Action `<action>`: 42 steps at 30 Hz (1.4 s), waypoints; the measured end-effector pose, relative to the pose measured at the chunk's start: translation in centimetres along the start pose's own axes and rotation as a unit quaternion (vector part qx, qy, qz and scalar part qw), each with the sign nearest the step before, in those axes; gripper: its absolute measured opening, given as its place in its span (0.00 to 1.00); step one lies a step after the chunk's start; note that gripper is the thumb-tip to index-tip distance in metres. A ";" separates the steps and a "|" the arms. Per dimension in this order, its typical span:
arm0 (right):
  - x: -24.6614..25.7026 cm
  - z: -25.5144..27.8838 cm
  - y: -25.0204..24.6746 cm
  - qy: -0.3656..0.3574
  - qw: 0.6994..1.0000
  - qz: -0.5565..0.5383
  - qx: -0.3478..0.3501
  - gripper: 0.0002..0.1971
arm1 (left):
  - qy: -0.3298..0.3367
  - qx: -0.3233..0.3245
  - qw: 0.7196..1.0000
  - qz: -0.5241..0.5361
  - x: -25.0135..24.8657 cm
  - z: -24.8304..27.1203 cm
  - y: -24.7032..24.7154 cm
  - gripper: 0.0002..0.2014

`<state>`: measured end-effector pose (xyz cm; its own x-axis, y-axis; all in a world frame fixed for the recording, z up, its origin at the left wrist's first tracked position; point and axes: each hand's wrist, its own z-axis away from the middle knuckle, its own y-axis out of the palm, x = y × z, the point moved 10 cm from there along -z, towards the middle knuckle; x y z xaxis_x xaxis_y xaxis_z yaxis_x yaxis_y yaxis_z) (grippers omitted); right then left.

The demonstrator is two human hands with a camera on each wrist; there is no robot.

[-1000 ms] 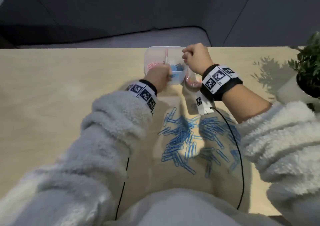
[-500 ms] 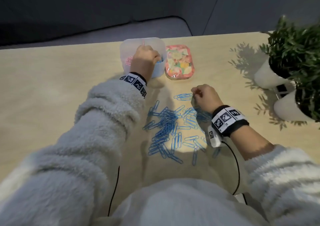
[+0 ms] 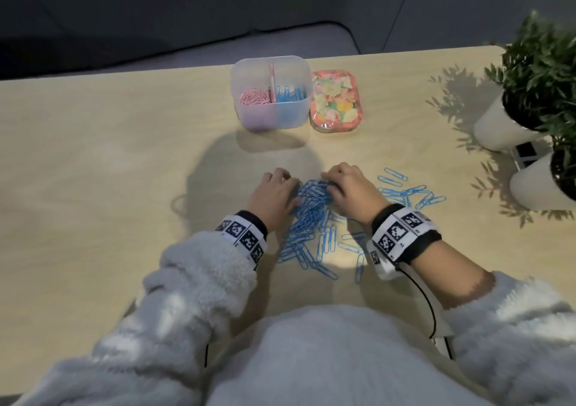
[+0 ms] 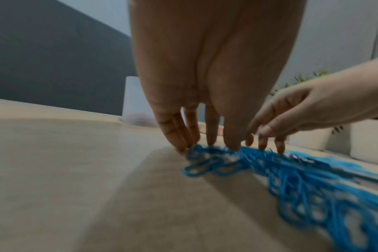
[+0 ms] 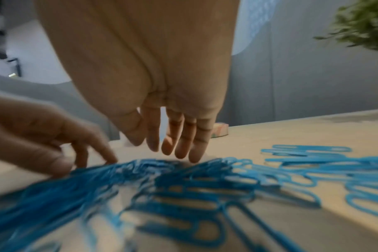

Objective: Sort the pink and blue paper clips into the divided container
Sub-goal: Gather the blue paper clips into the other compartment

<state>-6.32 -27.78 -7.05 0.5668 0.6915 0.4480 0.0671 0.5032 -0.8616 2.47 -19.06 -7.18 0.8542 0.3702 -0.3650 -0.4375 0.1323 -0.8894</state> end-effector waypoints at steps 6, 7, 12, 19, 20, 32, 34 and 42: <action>-0.7 0.2 -0.2 0.016 0.995 0.047 0.087 0.26 | -0.034 0.021 0.998 0.040 1.9 -0.2 -1.1 0.22; -0.1 0.3 0.3 0.008 0.993 0.075 0.092 0.27 | -0.028 0.031 0.998 0.040 1.3 -0.4 -1.0 0.22; 1.7 -0.3 0.7 0.010 0.999 0.044 0.010 0.16 | -0.004 0.023 0.999 0.039 -1.8 -1.4 -0.4 0.15; 1.6 -0.1 1.1 0.001 0.998 0.070 0.003 0.11 | -0.023 -0.005 0.998 0.050 -1.2 -1.3 -0.7 0.09; 1.5 -0.2 1.1 0.002 0.998 0.063 0.007 0.11 | -0.025 -0.006 0.998 0.052 -0.8 -1.3 -0.8 0.09; 2.1 -9.2 -10.2 0.077 0.982 -0.170 -0.036 0.17 | -0.052 -0.059 0.985 0.155 1.8 -0.1 -2.7 0.08; 3.1 -12.1 -12.1 0.086 0.978 -0.177 -0.062 0.16 | -0.054 -0.068 0.981 0.173 2.0 -0.2 -3.4 0.08; 4.7 -16.2 -12.2 0.119 0.976 -0.163 -0.076 0.09 | -0.043 -0.138 0.949 0.281 2.1 -3.4 -9.9 0.07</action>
<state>8.82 -39.10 1.67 0.6691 0.3573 0.6516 0.3863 0.5818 -0.7157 9.53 -22.69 -0.10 0.4769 0.3870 -0.7892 -0.7162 -0.3493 -0.6042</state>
